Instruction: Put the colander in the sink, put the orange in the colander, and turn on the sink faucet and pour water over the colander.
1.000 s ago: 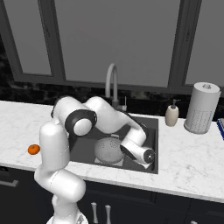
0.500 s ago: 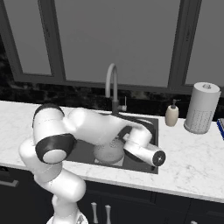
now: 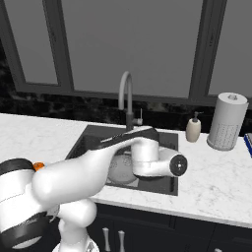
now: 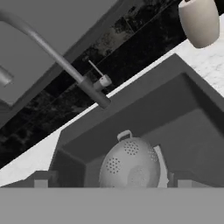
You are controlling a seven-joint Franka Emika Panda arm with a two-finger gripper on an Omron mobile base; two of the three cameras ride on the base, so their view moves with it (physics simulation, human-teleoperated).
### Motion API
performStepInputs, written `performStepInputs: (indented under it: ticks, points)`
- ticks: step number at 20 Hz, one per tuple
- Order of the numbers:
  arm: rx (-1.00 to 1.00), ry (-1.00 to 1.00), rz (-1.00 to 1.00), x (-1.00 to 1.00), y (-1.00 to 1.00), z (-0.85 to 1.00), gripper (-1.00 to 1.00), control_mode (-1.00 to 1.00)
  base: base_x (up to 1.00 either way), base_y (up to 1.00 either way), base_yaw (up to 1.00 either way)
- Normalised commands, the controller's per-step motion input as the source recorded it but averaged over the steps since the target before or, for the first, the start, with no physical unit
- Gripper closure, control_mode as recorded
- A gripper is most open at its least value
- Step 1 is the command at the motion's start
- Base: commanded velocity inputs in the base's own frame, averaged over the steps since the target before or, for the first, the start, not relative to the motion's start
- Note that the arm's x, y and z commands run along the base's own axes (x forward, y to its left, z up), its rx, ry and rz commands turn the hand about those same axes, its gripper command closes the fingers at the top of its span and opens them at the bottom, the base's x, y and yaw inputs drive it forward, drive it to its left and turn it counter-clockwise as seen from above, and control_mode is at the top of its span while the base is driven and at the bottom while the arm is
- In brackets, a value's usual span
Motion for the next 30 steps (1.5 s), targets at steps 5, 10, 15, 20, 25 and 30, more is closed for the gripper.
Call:
performStepInputs:
  ticks: [5, 10, 15, 20, 25, 30]
  points:
    - [-0.29, 0.2, -0.08, -0.62, 0.92, 0.9, -1.0, -1.0, 0.0, 0.0, 0.0]
    - [-0.28, 0.24, -0.01, -0.39, 1.0, 0.5, -1.0, -1.0, 0.0, 0.0, 0.0]
    - [-0.05, 0.18, 0.04, -0.67, 0.97, 0.13, -1.0, -1.0, 0.0, 0.0, 0.0]
    - [0.0, 0.29, 0.17, -0.67, 0.9, 0.05, -1.0, -1.0, 0.0, 0.0, 0.0]
    - [0.0, 0.21, 0.19, -0.6, 0.98, 0.0, -1.0, -1.0, 0.0, 0.0, 0.0]
    - [-0.01, 0.04, 0.1, -0.37, 0.98, 0.0, -1.0, -1.0, 0.0, 0.0, 0.0]
